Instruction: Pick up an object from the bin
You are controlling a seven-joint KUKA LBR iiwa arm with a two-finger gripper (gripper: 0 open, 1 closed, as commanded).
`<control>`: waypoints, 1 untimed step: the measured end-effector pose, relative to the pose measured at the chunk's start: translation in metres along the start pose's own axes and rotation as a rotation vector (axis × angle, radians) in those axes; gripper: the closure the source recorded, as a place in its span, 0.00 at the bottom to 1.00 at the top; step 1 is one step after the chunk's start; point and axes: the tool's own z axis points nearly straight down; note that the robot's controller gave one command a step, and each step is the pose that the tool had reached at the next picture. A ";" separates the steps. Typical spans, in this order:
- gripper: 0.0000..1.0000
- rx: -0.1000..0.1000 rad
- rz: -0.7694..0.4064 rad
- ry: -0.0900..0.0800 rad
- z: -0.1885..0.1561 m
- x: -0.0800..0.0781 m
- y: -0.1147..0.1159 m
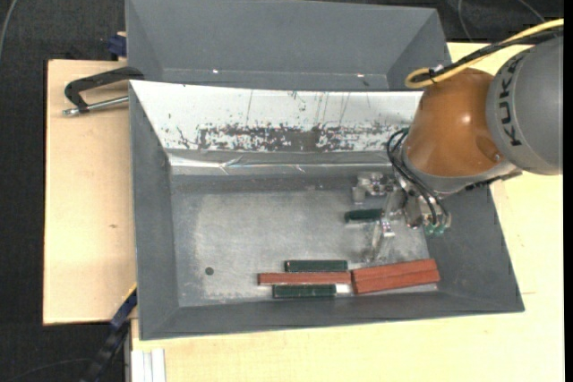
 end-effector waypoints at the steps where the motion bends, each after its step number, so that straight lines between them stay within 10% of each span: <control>1: 0.00 -0.001 0.084 -0.007 0.014 -0.047 -0.007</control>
Offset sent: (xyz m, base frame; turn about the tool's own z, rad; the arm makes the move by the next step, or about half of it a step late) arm 0.0449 -0.0062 -0.0148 0.0833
